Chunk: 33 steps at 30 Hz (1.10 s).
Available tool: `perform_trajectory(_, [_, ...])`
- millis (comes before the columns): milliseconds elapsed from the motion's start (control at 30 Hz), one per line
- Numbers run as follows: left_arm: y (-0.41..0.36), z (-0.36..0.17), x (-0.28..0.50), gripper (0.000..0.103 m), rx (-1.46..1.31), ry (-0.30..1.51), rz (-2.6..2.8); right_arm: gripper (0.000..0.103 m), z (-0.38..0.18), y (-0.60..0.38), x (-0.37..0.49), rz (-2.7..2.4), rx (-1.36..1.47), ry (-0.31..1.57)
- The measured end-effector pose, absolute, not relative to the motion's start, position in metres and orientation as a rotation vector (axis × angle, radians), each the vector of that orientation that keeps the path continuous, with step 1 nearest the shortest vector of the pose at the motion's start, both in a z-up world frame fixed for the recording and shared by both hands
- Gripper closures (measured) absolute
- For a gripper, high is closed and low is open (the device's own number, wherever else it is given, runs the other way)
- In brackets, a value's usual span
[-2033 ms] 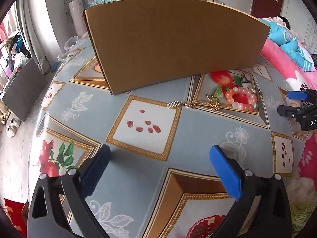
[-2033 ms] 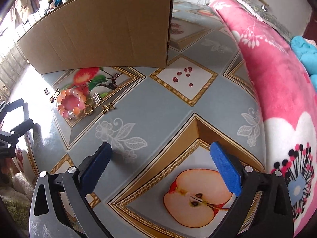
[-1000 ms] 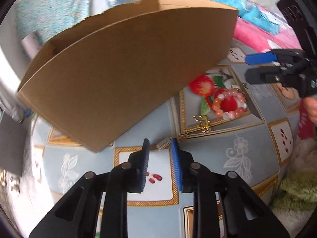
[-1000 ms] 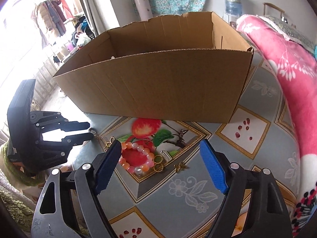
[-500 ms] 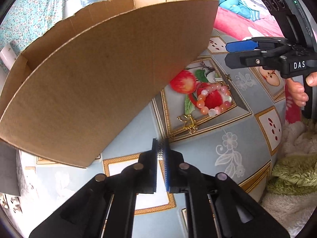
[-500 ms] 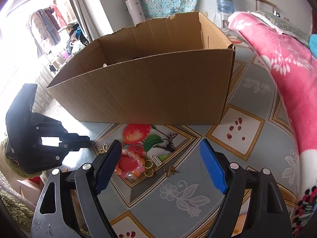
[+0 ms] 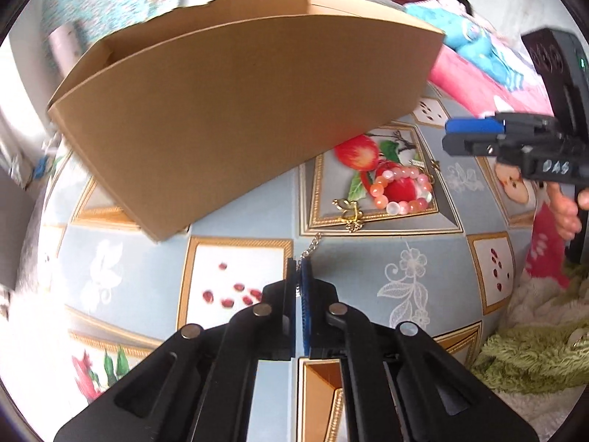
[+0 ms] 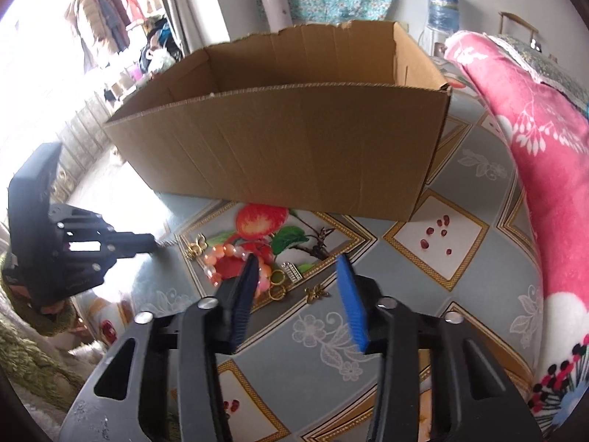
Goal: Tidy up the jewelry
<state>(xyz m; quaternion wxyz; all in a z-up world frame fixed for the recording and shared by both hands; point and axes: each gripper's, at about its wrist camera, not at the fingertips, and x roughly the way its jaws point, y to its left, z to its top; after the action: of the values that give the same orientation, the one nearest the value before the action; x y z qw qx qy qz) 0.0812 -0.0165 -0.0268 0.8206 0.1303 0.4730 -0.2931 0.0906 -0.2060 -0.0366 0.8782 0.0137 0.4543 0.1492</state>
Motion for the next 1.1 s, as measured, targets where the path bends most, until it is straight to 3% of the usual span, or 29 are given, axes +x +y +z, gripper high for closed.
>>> perform_trajectory(67, [-0.013, -0.027, 0.08, 0.101, 0.258, 1.005, -0.611, 0.088, -0.041, -0.204, 0.094, 0.305, -0.011, 0.97])
perform_trajectory(133, [-0.011, -0.026, 0.08, 0.101, 0.249, 1.002, -0.604, 0.092, -0.044, -0.202, 0.098, 0.311, -0.039, 0.993])
perform_trajectory(967, [-0.007, -0.026, 0.083, 0.101, 0.219, 1.001, -0.609, 0.091, -0.061, -0.143, 0.112, 0.39, -0.252, 1.061])
perform_trajectory(1100, [-0.008, -0.026, 0.084, 0.101, 0.216, 1.001, -0.61, 0.098, -0.059, -0.144, 0.116, 0.393, -0.238, 1.083])
